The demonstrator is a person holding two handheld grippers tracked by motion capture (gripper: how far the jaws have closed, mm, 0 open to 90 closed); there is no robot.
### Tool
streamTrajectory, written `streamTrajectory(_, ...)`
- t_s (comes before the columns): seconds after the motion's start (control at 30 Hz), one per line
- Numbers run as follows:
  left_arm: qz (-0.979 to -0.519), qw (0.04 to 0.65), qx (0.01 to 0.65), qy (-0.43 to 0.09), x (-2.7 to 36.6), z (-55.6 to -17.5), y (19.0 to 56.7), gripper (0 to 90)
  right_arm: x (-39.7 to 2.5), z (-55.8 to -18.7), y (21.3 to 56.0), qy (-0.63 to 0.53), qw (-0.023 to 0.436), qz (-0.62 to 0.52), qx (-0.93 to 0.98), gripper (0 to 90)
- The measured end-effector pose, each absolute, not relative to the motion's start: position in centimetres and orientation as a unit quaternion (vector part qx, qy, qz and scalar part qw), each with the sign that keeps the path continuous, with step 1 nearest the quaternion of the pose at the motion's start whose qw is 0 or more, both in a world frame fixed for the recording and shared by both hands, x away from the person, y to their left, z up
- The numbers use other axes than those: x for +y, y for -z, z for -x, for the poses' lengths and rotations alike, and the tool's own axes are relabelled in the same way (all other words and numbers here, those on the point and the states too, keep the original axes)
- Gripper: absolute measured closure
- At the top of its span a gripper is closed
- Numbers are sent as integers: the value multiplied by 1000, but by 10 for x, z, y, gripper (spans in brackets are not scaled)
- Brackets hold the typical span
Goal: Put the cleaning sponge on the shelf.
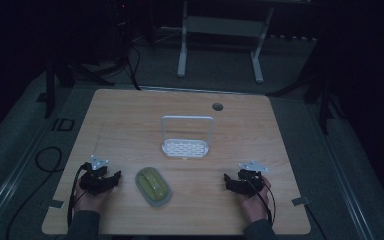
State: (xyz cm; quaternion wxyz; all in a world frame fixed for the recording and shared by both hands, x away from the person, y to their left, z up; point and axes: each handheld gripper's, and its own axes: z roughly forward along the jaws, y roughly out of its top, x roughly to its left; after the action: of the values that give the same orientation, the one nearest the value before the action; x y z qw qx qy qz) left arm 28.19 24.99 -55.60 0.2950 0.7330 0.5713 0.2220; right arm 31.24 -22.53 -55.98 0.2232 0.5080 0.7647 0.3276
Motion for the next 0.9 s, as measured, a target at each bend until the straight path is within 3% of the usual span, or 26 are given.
streamTrajectory(0.2,-735,296,570,-217,253,-279,549,512,-225,-312,560,-328,224,-508,765,196)
streamTrajectory(0.8,-745,339,533,-215,239,-268,528,555,-225,-312,560,-327,226,-510,763,197)
streamTrajectory(0.9,-749,363,514,-207,231,-265,519,612,-224,-311,560,-327,226,-510,763,197)
